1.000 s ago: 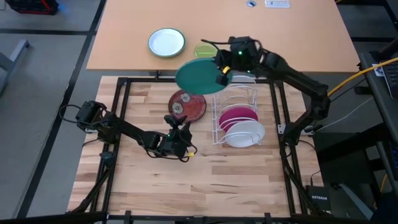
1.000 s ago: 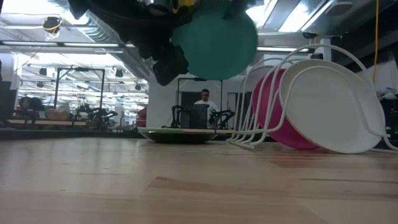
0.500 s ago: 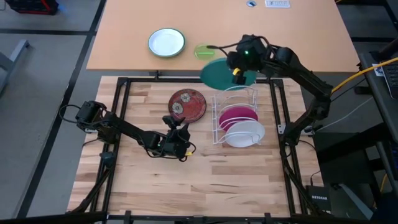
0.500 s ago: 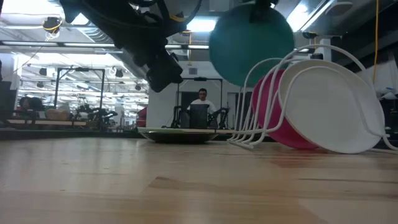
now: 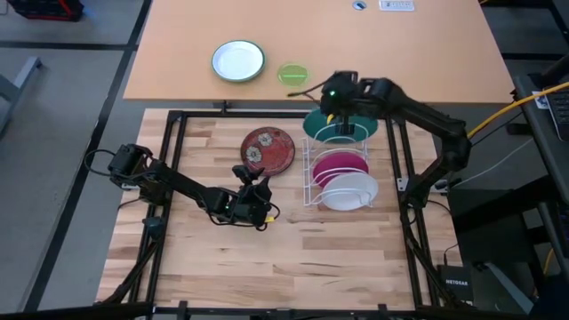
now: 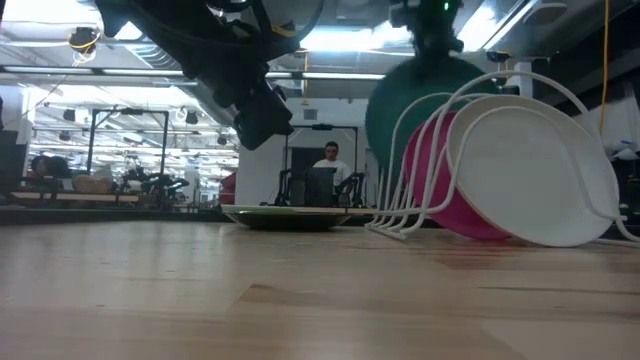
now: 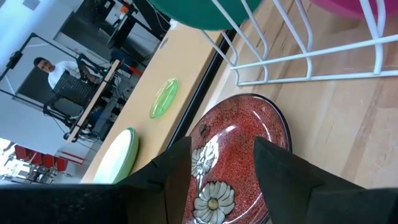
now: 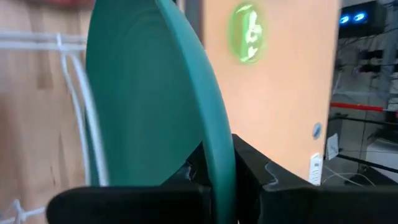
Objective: Sort dishes
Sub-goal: Put the dark blue plate in the dish rack
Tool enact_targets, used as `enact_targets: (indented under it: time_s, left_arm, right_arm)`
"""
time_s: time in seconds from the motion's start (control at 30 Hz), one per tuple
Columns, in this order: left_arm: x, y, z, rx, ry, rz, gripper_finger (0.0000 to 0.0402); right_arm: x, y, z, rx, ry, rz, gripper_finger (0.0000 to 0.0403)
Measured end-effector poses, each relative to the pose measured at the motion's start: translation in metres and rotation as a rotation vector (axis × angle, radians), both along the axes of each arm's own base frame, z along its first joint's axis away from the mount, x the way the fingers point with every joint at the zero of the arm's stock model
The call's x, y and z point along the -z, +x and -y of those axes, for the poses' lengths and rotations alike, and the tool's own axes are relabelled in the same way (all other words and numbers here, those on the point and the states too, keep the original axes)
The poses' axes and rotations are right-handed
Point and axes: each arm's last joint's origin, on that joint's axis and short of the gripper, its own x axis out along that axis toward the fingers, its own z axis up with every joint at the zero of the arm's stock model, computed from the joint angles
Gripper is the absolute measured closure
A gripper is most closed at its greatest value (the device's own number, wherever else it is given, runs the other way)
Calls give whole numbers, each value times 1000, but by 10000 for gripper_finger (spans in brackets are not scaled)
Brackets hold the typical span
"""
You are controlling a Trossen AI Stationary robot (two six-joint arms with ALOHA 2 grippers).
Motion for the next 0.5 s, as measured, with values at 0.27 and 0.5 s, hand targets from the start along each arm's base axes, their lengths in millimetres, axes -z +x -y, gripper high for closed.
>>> enact_targets:
  time_s: [0.27, 0.5]
  left_arm:
    - [0, 0, 0, 0, 1, -2, 241]
    - [0, 0, -1, -4, 1, -3, 241]
  right_arm:
    - [54, 5, 4, -10, -7, -152, 372]
    - [69, 6, 5, -12, 2, -171, 359]
